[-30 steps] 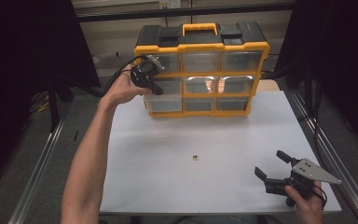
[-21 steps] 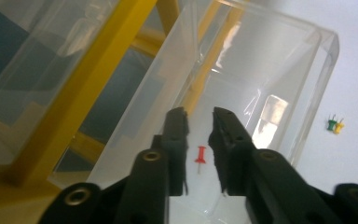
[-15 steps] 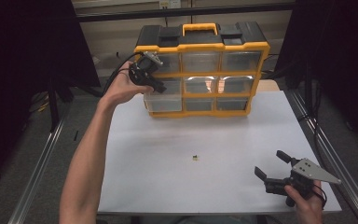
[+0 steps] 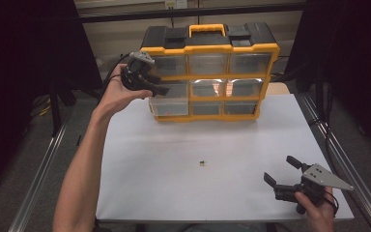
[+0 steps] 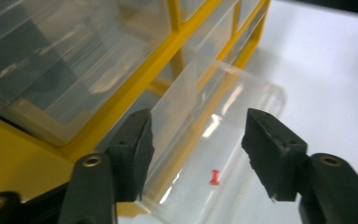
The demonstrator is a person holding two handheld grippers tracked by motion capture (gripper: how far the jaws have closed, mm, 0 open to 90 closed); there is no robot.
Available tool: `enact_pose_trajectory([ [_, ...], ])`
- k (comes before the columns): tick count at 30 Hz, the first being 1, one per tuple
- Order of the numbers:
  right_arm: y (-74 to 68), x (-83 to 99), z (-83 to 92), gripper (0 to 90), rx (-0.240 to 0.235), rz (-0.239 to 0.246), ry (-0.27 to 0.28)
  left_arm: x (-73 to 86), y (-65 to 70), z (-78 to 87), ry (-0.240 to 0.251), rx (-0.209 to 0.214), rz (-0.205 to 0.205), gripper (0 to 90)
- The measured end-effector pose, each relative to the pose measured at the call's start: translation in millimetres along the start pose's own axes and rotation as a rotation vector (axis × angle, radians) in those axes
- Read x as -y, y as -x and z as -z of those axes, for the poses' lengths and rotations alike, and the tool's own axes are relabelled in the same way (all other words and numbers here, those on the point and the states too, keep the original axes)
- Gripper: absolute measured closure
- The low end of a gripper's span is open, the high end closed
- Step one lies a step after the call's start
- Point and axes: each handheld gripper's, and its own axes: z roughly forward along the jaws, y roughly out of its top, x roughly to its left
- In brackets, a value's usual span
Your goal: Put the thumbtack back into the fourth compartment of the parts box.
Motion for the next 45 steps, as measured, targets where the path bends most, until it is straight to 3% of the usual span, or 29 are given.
enact_pose_trajectory([
  [6,0.1,0.1,-0.3,0.8,-0.002,0.002,0.0,10.4,8.8,3.8,0.05,-0.029,0.008,20.1],
  [8,0.1,0.1,-0.3,0.8,-0.003,0.005,0.0,12.4,11.0,5.5,0.058,-0.021,-0.003,16.2],
  [10,-0.1,0.1,-0.5,0.9,0.001,-0.002,-0.001,13.9,14.4,8.3,0.076,-0.043,-0.004,13.8],
  [14,-0.5,0.0,-0.6,0.9,-0.004,0.001,-0.003,19.6,20.1,13.1,0.118,-0.035,0.017,8.3],
  [18,-0.2,0.2,-0.3,0.9,-0.004,0.003,-0.003,28.2,25.6,16.5,0.122,-0.047,0.013,4.7],
  [23,-0.5,0.1,-0.5,0.8,-0.007,0.0,-0.005,39.9,33.4,20.9,0.145,-0.04,-0.006,2.2],
  [25,-0.4,-0.1,-0.5,0.8,-0.009,0.003,-0.004,42.9,37.3,21.5,0.158,-0.05,0.034,2.5],
  [27,-0.5,0.0,-0.8,0.8,-0.005,0.002,-0.006,46.4,42.9,22.8,0.165,-0.079,0.04,2.5],
  [33,-0.5,-0.2,-0.9,0.9,-0.006,0.002,-0.003,57.1,58.9,22.9,0.185,-0.061,0.028,3.1],
  [38,-0.1,-0.1,-0.8,0.8,-0.001,-0.003,-0.003,68.5,71.9,16.7,0.172,-0.048,0.005,3.3],
  [45,-0.2,-0.2,-0.5,0.8,-0.003,0.003,-0.003,87.3,84.4,3.2,0.161,-0.026,0.021,2.8],
])
